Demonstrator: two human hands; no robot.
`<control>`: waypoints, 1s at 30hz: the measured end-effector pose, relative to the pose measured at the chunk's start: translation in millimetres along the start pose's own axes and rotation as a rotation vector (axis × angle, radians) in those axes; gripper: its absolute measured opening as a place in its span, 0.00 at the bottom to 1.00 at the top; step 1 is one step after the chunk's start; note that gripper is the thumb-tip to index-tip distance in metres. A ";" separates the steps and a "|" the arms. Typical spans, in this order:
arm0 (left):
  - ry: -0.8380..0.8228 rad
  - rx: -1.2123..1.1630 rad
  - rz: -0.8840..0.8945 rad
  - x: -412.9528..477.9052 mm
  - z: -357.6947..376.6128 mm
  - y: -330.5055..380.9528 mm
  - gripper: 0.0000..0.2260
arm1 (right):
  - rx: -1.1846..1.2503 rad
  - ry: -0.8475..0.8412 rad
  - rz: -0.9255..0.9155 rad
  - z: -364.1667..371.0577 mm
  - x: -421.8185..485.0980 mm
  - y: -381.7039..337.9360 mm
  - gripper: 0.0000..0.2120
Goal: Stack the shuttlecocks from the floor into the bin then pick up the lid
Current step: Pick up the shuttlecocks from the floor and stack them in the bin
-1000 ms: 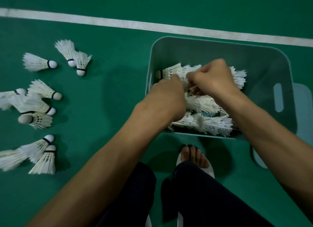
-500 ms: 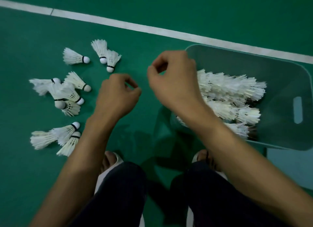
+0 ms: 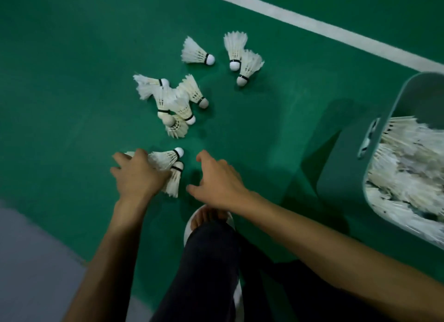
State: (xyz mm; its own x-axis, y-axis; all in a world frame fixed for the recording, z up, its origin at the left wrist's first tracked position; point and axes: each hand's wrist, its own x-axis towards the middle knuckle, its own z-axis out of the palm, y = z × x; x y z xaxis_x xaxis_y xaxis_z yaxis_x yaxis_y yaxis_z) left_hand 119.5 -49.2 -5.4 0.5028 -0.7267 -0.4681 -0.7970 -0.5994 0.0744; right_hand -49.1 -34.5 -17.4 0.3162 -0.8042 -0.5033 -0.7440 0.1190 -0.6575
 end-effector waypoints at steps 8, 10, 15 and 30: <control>0.074 -0.369 0.127 -12.7 18.7 12.2 0.23 | 0.012 0.064 -0.088 9.2 3.5 15.1 0.44; -0.032 -0.619 0.089 -20.8 22.6 25.6 0.21 | 0.054 0.171 -0.037 6.2 6.2 18.5 0.33; -0.048 -0.799 0.064 -34.9 28.7 42.7 0.16 | 0.195 0.461 0.152 -11.4 4.5 31.0 0.15; 0.086 -0.270 0.470 21.0 2.6 54.8 0.19 | -0.618 -0.020 -0.452 45.0 -7.1 5.2 0.32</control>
State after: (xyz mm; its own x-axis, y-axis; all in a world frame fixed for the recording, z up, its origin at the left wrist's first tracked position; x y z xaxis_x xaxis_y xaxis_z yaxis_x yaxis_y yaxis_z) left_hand 85.6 -96.4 -13.4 0.1480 -0.9549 -0.2576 -0.8336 -0.2606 0.4871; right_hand -28.7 -2.0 -42.5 0.6742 -0.6857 -0.2743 -0.7320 -0.5710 -0.3717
